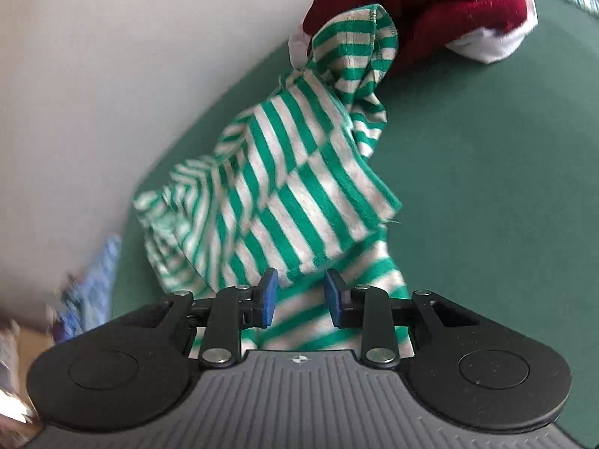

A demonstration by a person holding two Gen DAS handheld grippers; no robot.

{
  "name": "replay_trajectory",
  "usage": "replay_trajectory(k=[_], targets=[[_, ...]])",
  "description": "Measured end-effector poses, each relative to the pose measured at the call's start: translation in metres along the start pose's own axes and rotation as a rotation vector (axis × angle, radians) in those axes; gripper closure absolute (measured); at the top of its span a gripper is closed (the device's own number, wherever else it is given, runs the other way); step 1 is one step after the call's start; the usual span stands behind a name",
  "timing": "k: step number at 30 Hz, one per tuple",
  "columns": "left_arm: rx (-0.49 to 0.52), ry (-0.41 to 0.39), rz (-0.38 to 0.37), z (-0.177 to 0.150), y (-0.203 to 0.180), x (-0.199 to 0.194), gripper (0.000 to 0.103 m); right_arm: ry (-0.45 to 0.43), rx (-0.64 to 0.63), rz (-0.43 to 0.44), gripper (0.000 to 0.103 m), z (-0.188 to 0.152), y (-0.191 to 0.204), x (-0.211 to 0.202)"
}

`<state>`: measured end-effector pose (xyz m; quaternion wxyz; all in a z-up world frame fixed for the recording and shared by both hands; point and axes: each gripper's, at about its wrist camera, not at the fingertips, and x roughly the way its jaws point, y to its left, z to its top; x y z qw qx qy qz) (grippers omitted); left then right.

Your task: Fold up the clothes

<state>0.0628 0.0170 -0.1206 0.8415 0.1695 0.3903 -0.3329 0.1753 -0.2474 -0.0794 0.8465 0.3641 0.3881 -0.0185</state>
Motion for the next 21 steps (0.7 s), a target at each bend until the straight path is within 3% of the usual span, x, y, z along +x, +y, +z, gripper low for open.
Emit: replay_trajectory(k=[7, 9, 10, 13, 15, 17, 19, 21], targets=[[-0.004, -0.079, -0.017, 0.015, 0.045, -0.015, 0.001, -0.048, -0.025, 0.048, 0.074, -0.014, 0.016, -0.002], [-0.022, -0.122, -0.009, 0.032, 0.076, -0.019, 0.003, -0.050, -0.027, 0.057, 0.087, -0.017, 0.016, -0.001], [-0.031, -0.144, -0.005, 0.041, 0.091, -0.022, 0.009, -0.051, -0.028, 0.061, 0.099, -0.018, 0.016, -0.001], [-0.029, -0.185, 0.027, 0.086, 0.137, -0.014, 0.022, -0.054, -0.032, 0.074, 0.099, -0.022, 0.016, 0.000], [0.031, -0.153, 0.021, 0.101, 0.146, 0.003, 0.022, -0.056, -0.034, 0.082, 0.097, -0.025, 0.017, 0.000], [0.094, -0.119, 0.015, 0.115, 0.153, 0.020, 0.022, -0.057, -0.036, 0.091, 0.085, -0.027, 0.017, 0.000], [0.157, -0.084, 0.009, 0.130, 0.161, 0.037, 0.023, -0.059, -0.039, 0.099, 0.079, -0.030, 0.017, 0.001], [0.219, -0.049, 0.003, 0.144, 0.168, 0.054, 0.024, -0.061, -0.037, 0.129, 0.062, -0.035, 0.016, -0.002]])
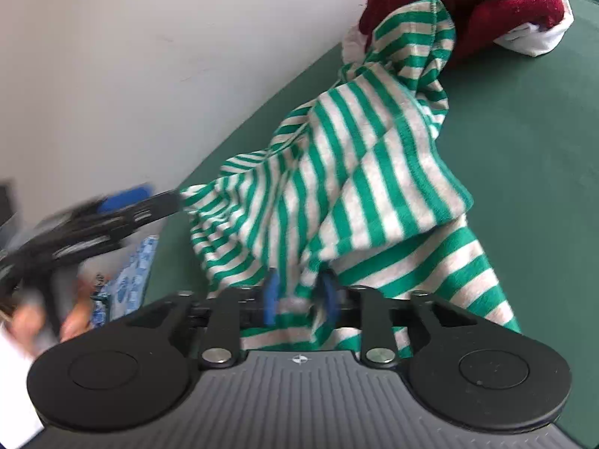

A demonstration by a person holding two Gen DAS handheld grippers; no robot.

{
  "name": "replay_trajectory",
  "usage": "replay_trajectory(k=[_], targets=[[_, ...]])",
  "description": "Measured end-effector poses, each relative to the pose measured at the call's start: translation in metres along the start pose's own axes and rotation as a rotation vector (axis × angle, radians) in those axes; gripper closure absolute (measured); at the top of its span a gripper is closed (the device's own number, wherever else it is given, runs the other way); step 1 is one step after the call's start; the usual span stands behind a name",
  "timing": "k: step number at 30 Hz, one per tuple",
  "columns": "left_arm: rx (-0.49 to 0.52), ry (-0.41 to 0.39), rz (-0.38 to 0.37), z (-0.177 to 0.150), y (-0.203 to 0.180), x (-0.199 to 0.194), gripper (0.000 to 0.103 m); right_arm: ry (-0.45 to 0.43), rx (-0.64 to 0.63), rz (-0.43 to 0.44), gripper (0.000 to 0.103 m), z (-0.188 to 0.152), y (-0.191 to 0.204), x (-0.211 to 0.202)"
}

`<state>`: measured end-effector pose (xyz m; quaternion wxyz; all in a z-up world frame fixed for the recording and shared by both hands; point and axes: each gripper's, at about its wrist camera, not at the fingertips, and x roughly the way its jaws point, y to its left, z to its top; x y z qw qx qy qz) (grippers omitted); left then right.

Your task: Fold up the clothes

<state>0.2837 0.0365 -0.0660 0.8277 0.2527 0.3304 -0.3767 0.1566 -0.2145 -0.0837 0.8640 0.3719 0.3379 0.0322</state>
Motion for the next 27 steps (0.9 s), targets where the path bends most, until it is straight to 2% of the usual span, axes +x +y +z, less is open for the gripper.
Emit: replay_trajectory(k=[1, 3, 4, 5, 6, 8, 12, 14, 15, 17, 22, 25, 27], targets=[[0.031, 0.017, -0.006, 0.006, 0.005, 0.009, 0.023, 0.002, -0.005, 0.008, 0.058, -0.001, 0.000, 0.002], [0.094, 0.050, -0.017, 0.018, 0.016, 0.027, 0.023, 0.003, -0.026, 0.018, 0.060, -0.004, 0.001, 0.004], [0.125, 0.067, -0.023, 0.023, 0.021, 0.036, 0.024, 0.001, -0.040, 0.019, 0.065, -0.005, 0.001, 0.005], [0.156, 0.084, -0.029, 0.029, 0.026, 0.045, 0.025, -0.001, -0.039, 0.020, 0.079, -0.007, 0.000, 0.006], [0.187, 0.101, -0.035, 0.035, 0.031, 0.053, 0.029, -0.004, -0.037, 0.020, 0.086, -0.008, -0.001, 0.006], [0.221, 0.120, -0.048, 0.040, 0.036, 0.064, 0.033, -0.009, -0.033, 0.021, 0.087, -0.011, -0.003, 0.008], [0.222, 0.128, -0.076, 0.036, 0.034, 0.070, 0.056, -0.018, -0.030, 0.032, 0.085, -0.016, -0.003, 0.010], [0.222, 0.131, -0.091, 0.034, 0.033, 0.072, 0.075, -0.022, -0.030, 0.042, 0.086, -0.017, 0.000, 0.010], [0.223, 0.133, -0.098, 0.033, 0.033, 0.074, 0.089, -0.024, -0.031, 0.047, 0.087, -0.018, 0.001, 0.010], [0.207, 0.125, -0.093, 0.035, 0.037, 0.070, 0.092, -0.028, -0.031, 0.057, 0.095, -0.019, 0.004, 0.010], [0.136, 0.055, -0.084, 0.039, 0.058, 0.047, 0.093, -0.039, -0.032, 0.082, 0.095, -0.023, 0.010, 0.010], [0.100, 0.092, -0.085, 0.035, 0.063, 0.057, 0.092, -0.045, -0.032, 0.096, 0.095, -0.025, 0.013, 0.010], [0.188, 0.123, -0.037, 0.027, 0.048, 0.067, 0.090, -0.038, -0.063, 0.013, 0.095, -0.032, 0.011, 0.020]])
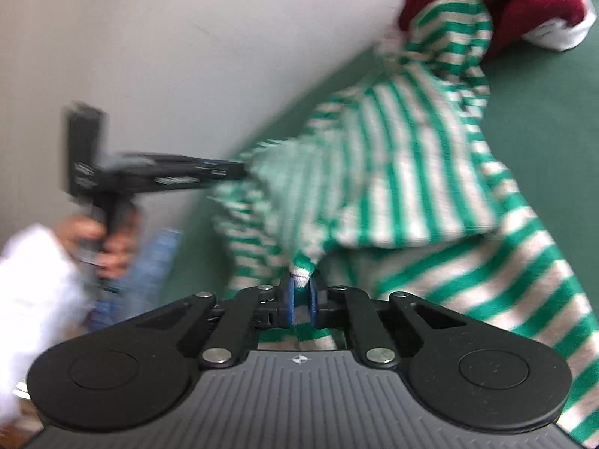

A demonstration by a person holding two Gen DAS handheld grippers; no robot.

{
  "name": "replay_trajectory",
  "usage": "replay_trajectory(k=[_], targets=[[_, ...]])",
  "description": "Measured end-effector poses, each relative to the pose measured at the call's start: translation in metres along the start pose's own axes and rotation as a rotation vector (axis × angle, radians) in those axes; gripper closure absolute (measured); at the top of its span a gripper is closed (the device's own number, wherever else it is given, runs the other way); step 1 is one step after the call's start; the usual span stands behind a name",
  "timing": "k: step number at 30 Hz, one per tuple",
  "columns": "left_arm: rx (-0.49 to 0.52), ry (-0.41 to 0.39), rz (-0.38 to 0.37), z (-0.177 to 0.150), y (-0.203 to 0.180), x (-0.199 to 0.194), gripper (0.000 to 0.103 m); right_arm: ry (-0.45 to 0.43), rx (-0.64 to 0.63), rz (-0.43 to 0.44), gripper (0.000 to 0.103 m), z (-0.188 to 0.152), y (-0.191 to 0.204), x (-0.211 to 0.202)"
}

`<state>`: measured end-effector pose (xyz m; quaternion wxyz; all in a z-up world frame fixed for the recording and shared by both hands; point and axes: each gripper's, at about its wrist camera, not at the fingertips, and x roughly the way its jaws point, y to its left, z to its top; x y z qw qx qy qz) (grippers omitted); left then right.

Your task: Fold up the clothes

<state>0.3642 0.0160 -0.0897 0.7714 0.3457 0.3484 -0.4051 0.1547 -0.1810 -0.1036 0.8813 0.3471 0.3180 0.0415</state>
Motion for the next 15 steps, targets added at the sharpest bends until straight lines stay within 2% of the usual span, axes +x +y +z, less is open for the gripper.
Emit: replay_trajectory(k=[1, 2, 3, 4, 5, 7, 9, 11, 15], targets=[[0.044, 0.012, 0.026, -0.002, -0.009, 0.004, 0.088, 0.009, -0.007, -0.026, 0.096, -0.002, -0.003, 0.004], [0.058, 0.011, 0.041, -0.003, -0.010, 0.002, 0.087, 0.012, 0.007, -0.017, 0.092, -0.001, -0.004, -0.001], [0.070, 0.008, 0.055, -0.004, -0.011, 0.000, 0.086, 0.016, 0.022, -0.007, 0.087, 0.001, -0.006, -0.007], [0.081, 0.006, 0.070, -0.006, -0.013, -0.002, 0.085, 0.020, 0.036, 0.004, 0.075, 0.002, -0.008, -0.012], [0.093, 0.003, 0.084, -0.007, -0.014, -0.004, 0.083, 0.024, 0.050, 0.014, 0.074, 0.004, -0.009, -0.018], [0.054, -0.011, 0.109, -0.007, -0.002, -0.014, 0.074, 0.031, 0.079, 0.034, 0.073, 0.007, -0.012, -0.029], [-0.020, -0.033, 0.111, -0.005, 0.014, -0.027, 0.061, -0.034, -0.015, -0.016, 0.075, 0.014, -0.006, -0.034], [-0.065, -0.074, 0.113, -0.001, 0.020, -0.042, 0.063, -0.100, -0.109, -0.067, 0.075, 0.021, -0.001, -0.040], [-0.050, -0.165, 0.055, 0.008, 0.002, -0.065, 0.064, -0.090, -0.206, -0.196, 0.077, 0.032, -0.010, -0.011]])
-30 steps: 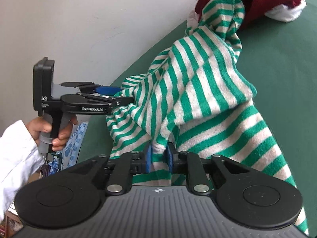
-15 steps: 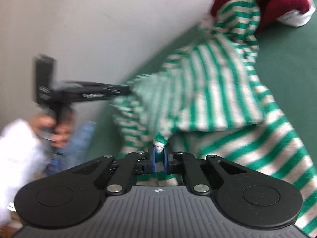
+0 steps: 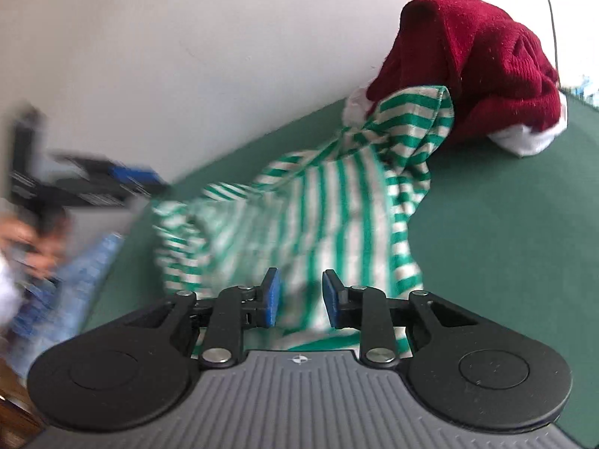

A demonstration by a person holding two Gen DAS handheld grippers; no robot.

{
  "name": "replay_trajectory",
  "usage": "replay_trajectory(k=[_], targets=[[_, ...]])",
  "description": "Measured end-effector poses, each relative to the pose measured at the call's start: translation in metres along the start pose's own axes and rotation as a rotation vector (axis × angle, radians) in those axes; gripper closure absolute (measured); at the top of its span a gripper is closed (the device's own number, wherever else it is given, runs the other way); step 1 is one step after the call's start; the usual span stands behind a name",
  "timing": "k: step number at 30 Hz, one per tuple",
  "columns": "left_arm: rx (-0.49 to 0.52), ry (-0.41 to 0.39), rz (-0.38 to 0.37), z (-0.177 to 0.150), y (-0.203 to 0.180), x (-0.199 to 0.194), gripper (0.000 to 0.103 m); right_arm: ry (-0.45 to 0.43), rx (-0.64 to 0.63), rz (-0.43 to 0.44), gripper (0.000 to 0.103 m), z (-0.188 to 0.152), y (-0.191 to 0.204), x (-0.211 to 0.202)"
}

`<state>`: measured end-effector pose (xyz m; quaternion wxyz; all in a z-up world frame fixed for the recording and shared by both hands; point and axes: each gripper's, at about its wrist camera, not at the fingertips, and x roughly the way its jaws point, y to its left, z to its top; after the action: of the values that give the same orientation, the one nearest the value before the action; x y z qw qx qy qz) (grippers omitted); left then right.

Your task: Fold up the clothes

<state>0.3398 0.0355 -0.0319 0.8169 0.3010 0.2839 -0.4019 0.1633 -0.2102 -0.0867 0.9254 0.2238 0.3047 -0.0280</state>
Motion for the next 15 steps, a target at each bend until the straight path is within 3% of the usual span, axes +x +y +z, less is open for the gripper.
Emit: replay_trajectory(k=[1, 3, 4, 6, 8, 9, 10, 15], targets=[[0.007, 0.001, -0.031, 0.001, -0.009, 0.002, 0.063, 0.014, -0.008, -0.051, 0.084, 0.000, -0.009, 0.005], [0.020, 0.023, -0.081, -0.002, -0.027, 0.012, 0.061, -0.020, -0.030, -0.035, 0.086, 0.002, -0.014, 0.007], [0.027, 0.043, -0.100, -0.006, -0.036, 0.019, 0.061, -0.030, -0.065, -0.077, 0.086, 0.003, -0.010, 0.007], [0.039, 0.112, -0.101, -0.019, -0.050, 0.040, 0.061, -0.041, -0.123, -0.128, 0.085, 0.005, -0.006, 0.008], [0.056, 0.113, -0.076, -0.023, -0.053, 0.037, 0.059, -0.041, -0.170, -0.143, 0.085, 0.004, -0.006, 0.011], [0.064, 0.113, -0.063, -0.025, -0.054, 0.035, 0.052, -0.041, -0.193, -0.150, 0.085, 0.004, -0.007, 0.012], [0.073, 0.112, -0.051, -0.027, -0.055, 0.033, 0.046, -0.035, -0.181, -0.117, 0.085, 0.005, -0.006, 0.007], [0.114, 0.109, 0.012, -0.036, -0.059, 0.024, 0.048, -0.010, -0.117, 0.048, 0.081, 0.013, -0.001, -0.018]])
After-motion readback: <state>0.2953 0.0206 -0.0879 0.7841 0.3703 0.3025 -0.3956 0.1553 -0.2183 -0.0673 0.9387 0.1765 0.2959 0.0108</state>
